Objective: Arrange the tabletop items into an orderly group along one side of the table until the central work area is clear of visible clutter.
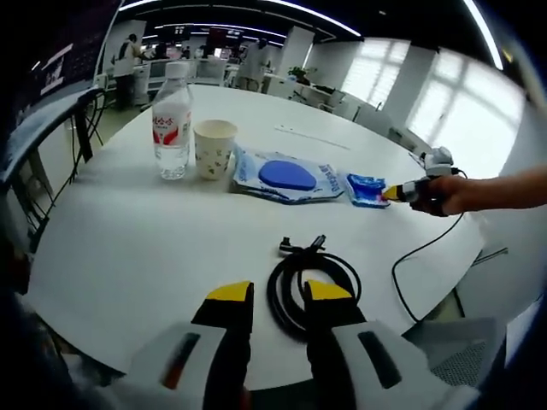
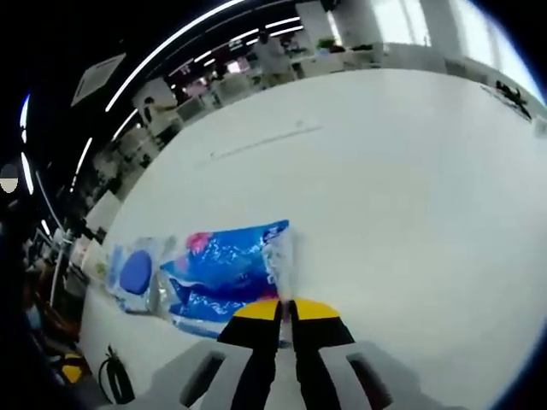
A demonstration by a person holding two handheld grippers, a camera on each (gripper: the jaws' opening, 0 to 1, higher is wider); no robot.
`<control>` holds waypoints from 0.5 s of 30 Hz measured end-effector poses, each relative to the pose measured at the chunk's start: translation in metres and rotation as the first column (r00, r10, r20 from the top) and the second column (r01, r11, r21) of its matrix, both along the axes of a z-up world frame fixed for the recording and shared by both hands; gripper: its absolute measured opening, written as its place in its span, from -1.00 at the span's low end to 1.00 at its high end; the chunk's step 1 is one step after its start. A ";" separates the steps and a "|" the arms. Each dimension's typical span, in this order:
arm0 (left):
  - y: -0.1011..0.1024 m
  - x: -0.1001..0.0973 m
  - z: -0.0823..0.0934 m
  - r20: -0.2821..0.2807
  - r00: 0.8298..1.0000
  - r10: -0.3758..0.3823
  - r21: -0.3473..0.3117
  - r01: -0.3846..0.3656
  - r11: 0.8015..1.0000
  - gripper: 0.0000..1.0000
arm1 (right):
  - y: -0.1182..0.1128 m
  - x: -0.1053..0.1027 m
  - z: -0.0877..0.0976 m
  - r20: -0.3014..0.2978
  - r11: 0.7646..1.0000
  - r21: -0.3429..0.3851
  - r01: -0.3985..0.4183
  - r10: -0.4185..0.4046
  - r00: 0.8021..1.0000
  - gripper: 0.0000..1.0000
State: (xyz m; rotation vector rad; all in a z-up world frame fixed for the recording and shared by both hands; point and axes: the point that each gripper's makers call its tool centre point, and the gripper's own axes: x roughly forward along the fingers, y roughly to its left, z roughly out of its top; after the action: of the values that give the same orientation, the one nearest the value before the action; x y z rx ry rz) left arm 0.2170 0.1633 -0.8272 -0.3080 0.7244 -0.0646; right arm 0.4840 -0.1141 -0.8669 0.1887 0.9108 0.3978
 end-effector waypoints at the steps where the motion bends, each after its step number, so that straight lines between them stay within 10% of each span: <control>1: 0.000 0.000 0.000 0.000 1.000 0.000 0.000 0.000 1.000 -0.59 | 0.000 0.000 0.000 0.002 1.000 0.000 0.003 -0.003 1.000 -0.92; 15: -0.003 0.000 0.000 -0.001 1.000 0.000 -0.019 0.000 1.000 -0.60 | -0.018 -0.015 0.010 0.015 1.000 -0.004 0.008 -0.008 1.000 -0.77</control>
State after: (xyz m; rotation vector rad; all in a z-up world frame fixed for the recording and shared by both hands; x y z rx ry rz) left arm 0.2165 0.1600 -0.8271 -0.3263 0.7248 -0.0715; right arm 0.4694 -0.1320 -0.8566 0.1850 0.8957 0.3898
